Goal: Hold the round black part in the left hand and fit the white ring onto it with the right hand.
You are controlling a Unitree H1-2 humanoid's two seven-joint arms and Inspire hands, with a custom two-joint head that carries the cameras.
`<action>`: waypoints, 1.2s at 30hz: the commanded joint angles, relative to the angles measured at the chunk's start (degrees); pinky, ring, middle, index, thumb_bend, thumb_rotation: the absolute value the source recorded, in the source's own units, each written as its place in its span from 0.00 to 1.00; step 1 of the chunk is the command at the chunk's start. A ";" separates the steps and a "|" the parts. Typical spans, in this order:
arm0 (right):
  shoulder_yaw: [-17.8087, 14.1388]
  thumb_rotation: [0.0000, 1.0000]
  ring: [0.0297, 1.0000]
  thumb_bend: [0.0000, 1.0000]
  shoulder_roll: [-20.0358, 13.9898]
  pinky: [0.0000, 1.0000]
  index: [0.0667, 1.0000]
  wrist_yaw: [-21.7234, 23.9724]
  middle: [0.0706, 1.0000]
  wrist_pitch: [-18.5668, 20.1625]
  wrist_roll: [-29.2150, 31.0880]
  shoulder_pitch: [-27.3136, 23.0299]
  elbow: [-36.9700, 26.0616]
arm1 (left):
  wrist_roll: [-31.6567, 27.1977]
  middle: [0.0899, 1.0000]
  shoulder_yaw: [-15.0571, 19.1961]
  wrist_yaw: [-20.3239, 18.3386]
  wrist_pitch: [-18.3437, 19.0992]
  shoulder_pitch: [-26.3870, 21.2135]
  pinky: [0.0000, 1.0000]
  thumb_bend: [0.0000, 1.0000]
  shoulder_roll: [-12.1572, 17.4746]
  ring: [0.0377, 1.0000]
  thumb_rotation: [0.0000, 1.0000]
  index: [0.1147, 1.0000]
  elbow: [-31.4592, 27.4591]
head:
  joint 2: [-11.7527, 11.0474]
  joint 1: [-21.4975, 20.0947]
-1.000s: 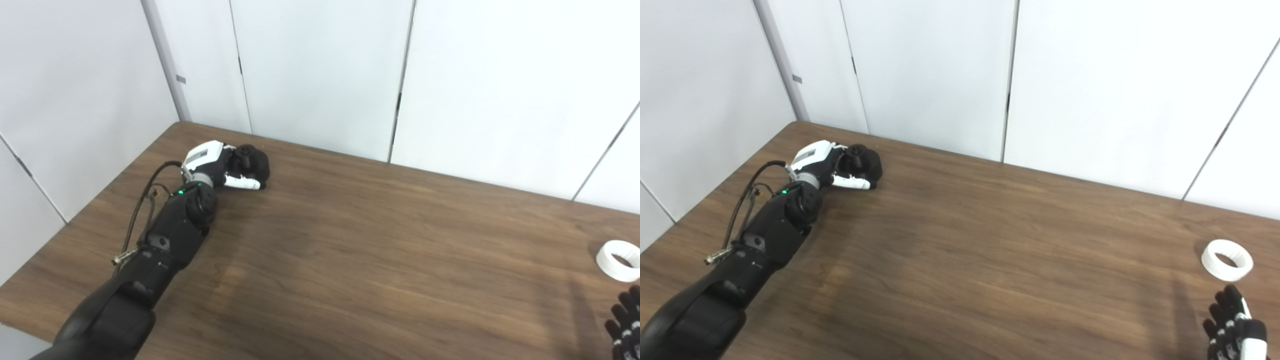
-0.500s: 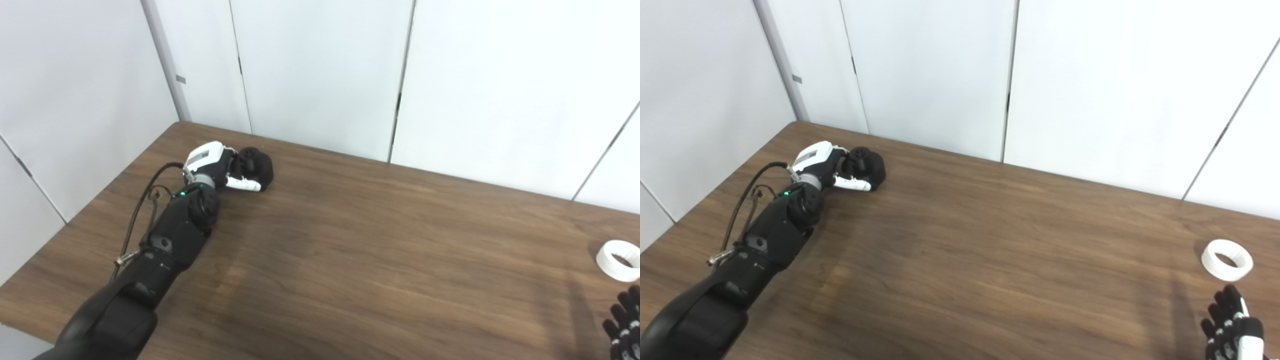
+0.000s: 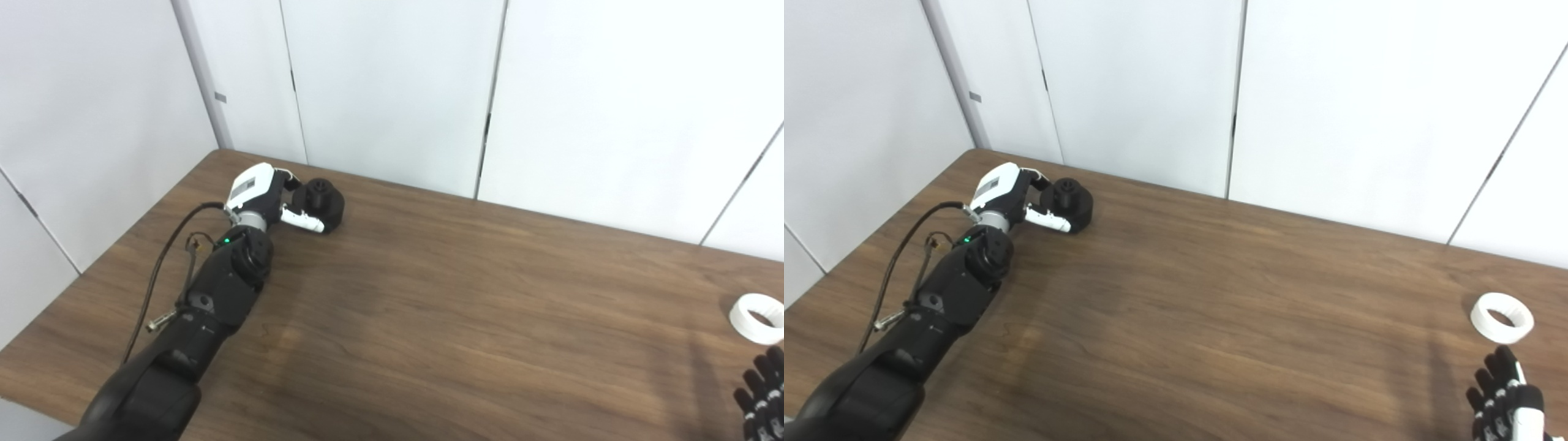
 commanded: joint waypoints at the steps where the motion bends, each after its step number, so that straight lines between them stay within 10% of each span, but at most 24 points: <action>1: -0.22 1.00 1.00 0.58 0.54 1.00 1.00 0.14 1.00 -0.22 0.34 -0.32 -2.87 | -0.05 0.73 0.56 1.80 -0.95 -2.26 1.00 0.52 0.89 0.90 0.06 0.41 -0.75 | 0.07 0.02; 14: 0.27 1.00 1.00 0.58 0.56 1.00 1.00 0.53 1.00 1.81 1.05 -0.53 -4.62 | -1.00 0.74 1.05 0.39 -0.38 -0.49 1.00 0.53 0.62 0.91 0.06 0.41 -4.28 | 1.54 -2.38; 36: 0.16 1.00 1.00 0.55 1.28 1.00 1.00 -0.57 1.00 1.74 2.59 -0.88 -2.07 | -3.61 0.78 0.69 -13.27 1.92 16.40 1.00 0.52 -3.23 0.92 0.06 0.42 -44.20 | 5.79 -10.28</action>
